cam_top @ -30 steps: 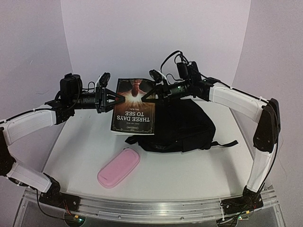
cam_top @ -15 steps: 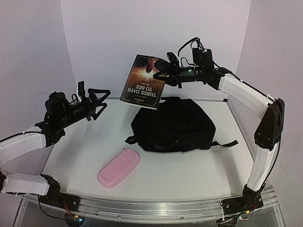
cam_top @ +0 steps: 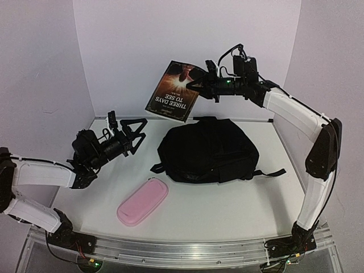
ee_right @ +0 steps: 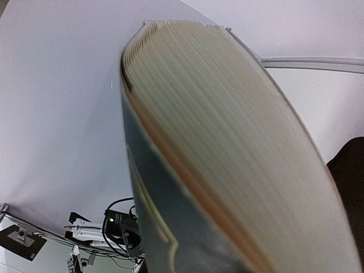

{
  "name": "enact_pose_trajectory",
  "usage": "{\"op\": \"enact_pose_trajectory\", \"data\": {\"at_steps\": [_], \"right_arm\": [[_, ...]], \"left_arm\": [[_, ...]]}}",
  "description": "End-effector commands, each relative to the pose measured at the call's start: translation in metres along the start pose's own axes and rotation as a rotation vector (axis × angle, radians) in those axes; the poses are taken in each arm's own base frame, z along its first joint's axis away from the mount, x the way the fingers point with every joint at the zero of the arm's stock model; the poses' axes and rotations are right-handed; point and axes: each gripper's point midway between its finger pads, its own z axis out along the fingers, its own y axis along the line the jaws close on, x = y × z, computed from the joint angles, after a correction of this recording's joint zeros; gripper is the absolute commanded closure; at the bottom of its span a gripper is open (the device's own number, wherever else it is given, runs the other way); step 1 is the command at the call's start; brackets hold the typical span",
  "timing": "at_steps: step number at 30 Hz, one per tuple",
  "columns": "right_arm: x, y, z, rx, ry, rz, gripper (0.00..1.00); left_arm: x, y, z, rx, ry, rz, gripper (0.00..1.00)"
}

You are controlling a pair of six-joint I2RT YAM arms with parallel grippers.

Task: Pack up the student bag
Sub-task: Pick up the book from the center of the board.

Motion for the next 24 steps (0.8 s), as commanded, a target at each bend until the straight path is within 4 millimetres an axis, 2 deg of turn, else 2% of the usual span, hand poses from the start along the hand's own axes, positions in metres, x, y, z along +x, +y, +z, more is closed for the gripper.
{"op": "enact_pose_trajectory", "data": {"at_steps": [1, 5, 10, 16, 24], "right_arm": [[-0.026, 0.035, -0.004, -0.159, -0.100, 0.000, 1.00], [-0.025, 0.033, -0.003, -0.217, -0.126, 0.049, 1.00], [-0.020, 0.027, -0.004, -0.214, -0.136, 0.062, 1.00], [-0.020, 0.028, -0.006, -0.216, -0.140, 0.052, 1.00], [-0.015, 0.024, -0.003, -0.252, -0.132, 0.069, 1.00]], "left_arm": [[-0.009, -0.042, 0.028, 0.197, -0.077, 0.009, 0.01], [-0.001, -0.051, 0.047, 0.310, -0.078, -0.001, 0.09], [0.006, -0.060, 0.056, 0.383, -0.085, 0.010, 0.16], [0.007, -0.062, 0.047, 0.378, -0.099, 0.022, 0.15], [0.003, -0.078, 0.037, 0.411, -0.106, 0.044, 0.16]]}}
